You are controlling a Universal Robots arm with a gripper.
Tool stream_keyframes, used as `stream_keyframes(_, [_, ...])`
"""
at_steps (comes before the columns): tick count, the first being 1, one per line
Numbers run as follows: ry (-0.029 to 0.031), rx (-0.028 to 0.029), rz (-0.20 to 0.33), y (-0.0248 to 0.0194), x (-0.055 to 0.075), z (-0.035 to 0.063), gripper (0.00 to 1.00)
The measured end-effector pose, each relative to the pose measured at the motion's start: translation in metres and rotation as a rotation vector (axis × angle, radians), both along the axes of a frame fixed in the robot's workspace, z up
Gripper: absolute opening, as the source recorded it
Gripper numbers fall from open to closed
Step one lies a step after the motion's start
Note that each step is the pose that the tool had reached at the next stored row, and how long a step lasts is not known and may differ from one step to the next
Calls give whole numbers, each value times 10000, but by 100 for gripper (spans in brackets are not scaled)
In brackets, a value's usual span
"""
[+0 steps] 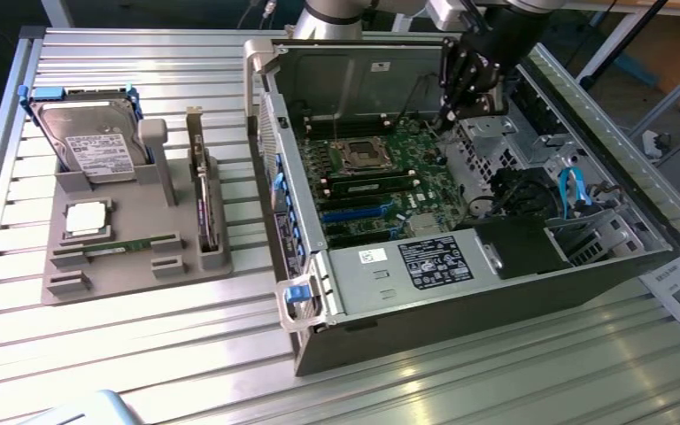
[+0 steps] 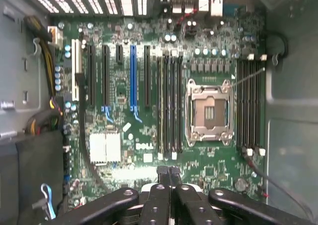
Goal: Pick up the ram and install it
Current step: 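Press down the ram until it locks into place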
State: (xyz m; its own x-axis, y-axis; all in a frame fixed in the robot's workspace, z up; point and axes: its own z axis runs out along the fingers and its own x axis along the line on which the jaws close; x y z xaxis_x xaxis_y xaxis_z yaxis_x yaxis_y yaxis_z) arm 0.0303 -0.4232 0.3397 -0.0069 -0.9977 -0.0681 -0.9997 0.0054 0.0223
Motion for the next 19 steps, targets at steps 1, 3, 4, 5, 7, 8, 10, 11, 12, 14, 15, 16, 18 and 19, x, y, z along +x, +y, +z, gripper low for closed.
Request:
stream_keyframes(1, [0,0,0,0,33,0,10])
stream_keyframes(3, [1,-1,0,0,60,-1,10])
stream_keyframes(4, [1,-1,0,0,60,-1,10])
stream_keyframes(5, [0,0,-1,0,60,-1,10])
stream_keyframes(7, [1,-1,0,0,60,-1,10])
stream_keyframes(8, [1,-1,0,0,60,-1,10])
stream_keyframes(10, [1,-2,-1,-1,60,-2,10])
stream_keyframes(11, [0,1,0,-1,60,-7,10])
stream_keyframes(12, [0,1,0,-1,60,-23,10])
stream_keyframes(14, [1,0,-1,0,60,-67,10])
stream_keyframes(15, [0,0,-1,0,60,-91,10])
stream_keyframes(16, [0,-1,0,0,60,-110,10])
stream_keyframes(18, [0,-1,0,0,60,-156,10])
stream_keyframes(19, [0,0,0,0,60,-169,10])
